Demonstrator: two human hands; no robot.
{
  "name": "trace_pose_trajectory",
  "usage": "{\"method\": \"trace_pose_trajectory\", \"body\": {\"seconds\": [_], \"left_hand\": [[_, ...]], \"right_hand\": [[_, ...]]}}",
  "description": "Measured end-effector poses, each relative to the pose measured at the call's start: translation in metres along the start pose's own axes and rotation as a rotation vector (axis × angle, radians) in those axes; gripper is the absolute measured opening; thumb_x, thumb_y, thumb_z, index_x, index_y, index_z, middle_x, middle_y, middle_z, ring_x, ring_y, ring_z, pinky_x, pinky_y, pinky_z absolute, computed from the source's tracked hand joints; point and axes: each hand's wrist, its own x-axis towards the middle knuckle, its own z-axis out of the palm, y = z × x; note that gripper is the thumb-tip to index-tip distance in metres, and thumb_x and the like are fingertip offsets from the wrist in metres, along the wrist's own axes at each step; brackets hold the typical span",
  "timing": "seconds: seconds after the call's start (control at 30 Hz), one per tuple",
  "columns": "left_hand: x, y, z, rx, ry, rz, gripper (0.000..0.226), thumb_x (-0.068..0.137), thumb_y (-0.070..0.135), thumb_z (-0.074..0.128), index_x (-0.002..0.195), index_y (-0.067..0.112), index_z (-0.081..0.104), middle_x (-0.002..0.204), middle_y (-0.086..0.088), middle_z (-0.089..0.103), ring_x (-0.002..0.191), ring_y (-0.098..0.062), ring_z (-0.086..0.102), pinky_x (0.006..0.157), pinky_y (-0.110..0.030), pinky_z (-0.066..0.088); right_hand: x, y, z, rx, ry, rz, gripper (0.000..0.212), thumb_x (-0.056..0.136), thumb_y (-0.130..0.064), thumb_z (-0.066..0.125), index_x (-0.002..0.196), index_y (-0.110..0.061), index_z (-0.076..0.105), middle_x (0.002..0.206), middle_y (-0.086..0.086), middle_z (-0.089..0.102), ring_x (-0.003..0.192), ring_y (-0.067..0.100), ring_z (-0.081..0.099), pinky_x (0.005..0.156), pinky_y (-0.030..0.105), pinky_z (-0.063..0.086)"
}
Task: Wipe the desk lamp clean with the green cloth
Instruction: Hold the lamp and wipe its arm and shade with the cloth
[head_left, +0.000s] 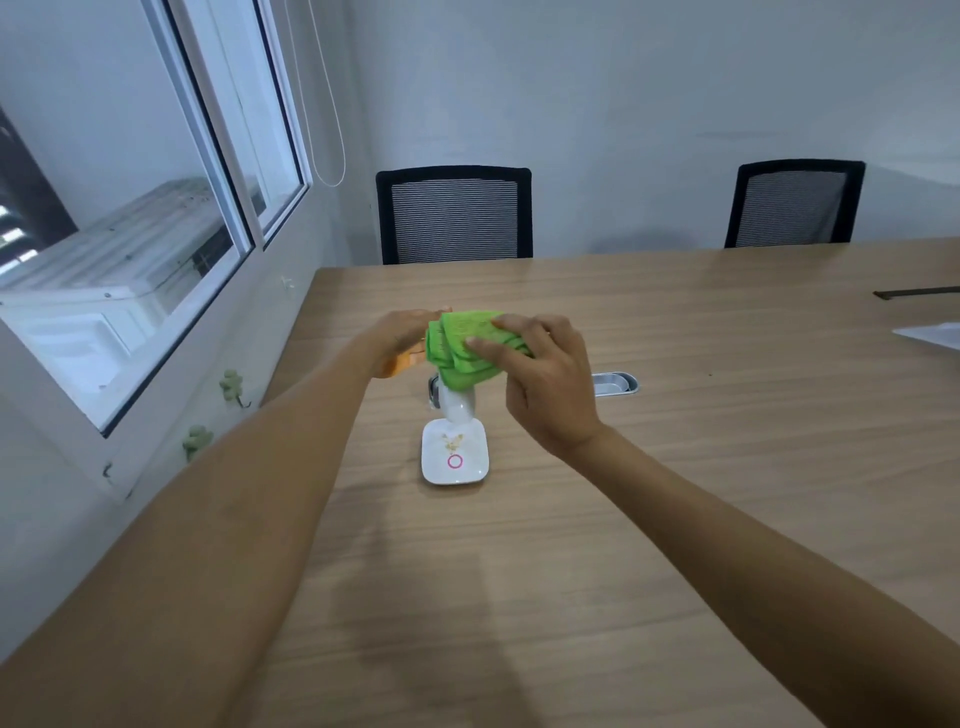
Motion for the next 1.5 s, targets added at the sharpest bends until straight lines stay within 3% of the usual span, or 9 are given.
{"method": "trace_pose_trajectory", "body": {"seconds": [0.1,0.2,0.33,0.6,0.67,0.97,1.13,1.33,1.5], "left_hand": [[-0.003,0.001,0.001,0.067,0.012,-0.002,0.045,0.084,0.041,0.062,0.118,0.012,0.063,0.13,-0.009,0.06,0.124,-0.025,0.053,0.109,-0.043,0.04],[0.001,0.001,0.001,0.031,0.02,-0.017,0.045,0.087,0.034,0.061,0.124,0.008,0.058,0.136,-0.007,0.057,0.12,-0.02,0.055,0.107,-0.034,0.042],[0.0,0.005,0.001,0.041,0.021,-0.037,0.046,0.088,0.032,0.06,0.128,0.008,0.057,0.134,-0.005,0.057,0.124,-0.019,0.053,0.107,-0.031,0.041],[0.004,0.003,-0.002,0.037,0.016,-0.051,0.064,0.068,0.033,0.075,0.126,0.01,0.057,0.132,-0.004,0.059,0.123,-0.019,0.054,0.109,-0.037,0.042],[0.006,0.003,-0.003,0.023,0.023,-0.048,0.053,0.074,0.029,0.071,0.122,0.01,0.06,0.132,-0.006,0.06,0.122,-0.02,0.055,0.106,-0.036,0.044],[0.002,0.001,-0.002,0.068,0.031,-0.039,0.049,0.084,0.039,0.065,0.124,0.013,0.059,0.133,-0.002,0.059,0.124,-0.018,0.054,0.112,-0.037,0.039],[0.002,0.002,-0.003,0.059,0.041,-0.042,0.053,0.081,0.04,0.068,0.125,0.013,0.059,0.132,-0.004,0.06,0.122,-0.019,0.056,0.111,-0.037,0.04],[-0.002,0.005,0.002,0.088,0.049,-0.023,0.047,0.087,0.036,0.061,0.126,0.009,0.059,0.127,-0.006,0.06,0.116,-0.019,0.056,0.099,-0.032,0.044],[-0.002,0.006,-0.003,0.091,0.035,-0.053,0.046,0.085,0.036,0.063,0.125,0.013,0.06,0.134,-0.004,0.058,0.124,-0.019,0.053,0.112,-0.037,0.038]], "right_hand": [[-0.012,-0.006,0.005,0.015,-0.05,-0.051,0.047,0.076,-0.006,0.042,0.101,-0.028,0.074,0.107,0.005,0.072,0.094,0.024,0.045,0.073,0.036,0.045],[-0.041,-0.011,-0.002,0.042,-0.028,-0.108,0.048,0.078,0.001,0.045,0.104,-0.028,0.073,0.107,0.005,0.073,0.093,0.025,0.049,0.074,0.036,0.049],[-0.071,-0.011,-0.021,0.093,-0.001,-0.18,0.049,0.093,-0.004,0.029,0.11,-0.027,0.069,0.11,0.006,0.072,0.095,0.026,0.051,0.079,0.037,0.049],[-0.005,0.012,0.017,0.195,-0.033,0.163,0.054,0.077,0.001,0.034,0.119,-0.013,0.065,0.113,0.011,0.067,0.096,0.032,0.055,0.083,0.046,0.05],[0.003,0.012,0.026,0.196,-0.092,0.151,0.054,0.075,0.0,0.033,0.116,-0.013,0.067,0.111,0.01,0.069,0.093,0.034,0.058,0.08,0.046,0.052],[-0.065,0.024,0.018,0.22,-0.112,0.148,0.061,0.073,0.013,0.039,0.124,-0.013,0.057,0.116,0.013,0.065,0.094,0.029,0.053,0.09,0.036,0.045],[-0.04,0.017,0.013,0.231,0.016,0.287,0.058,0.074,0.007,0.033,0.122,-0.011,0.061,0.117,0.012,0.064,0.098,0.031,0.051,0.097,0.011,0.03],[-0.034,-0.005,0.016,0.247,-0.064,0.073,0.062,0.072,0.007,0.032,0.118,-0.017,0.066,0.116,0.014,0.065,0.095,0.029,0.047,0.089,0.033,0.044],[-0.061,0.021,0.018,0.2,-0.065,0.226,0.064,0.069,0.006,0.03,0.117,-0.018,0.065,0.115,0.016,0.064,0.095,0.035,0.053,0.091,0.035,0.043]]}}
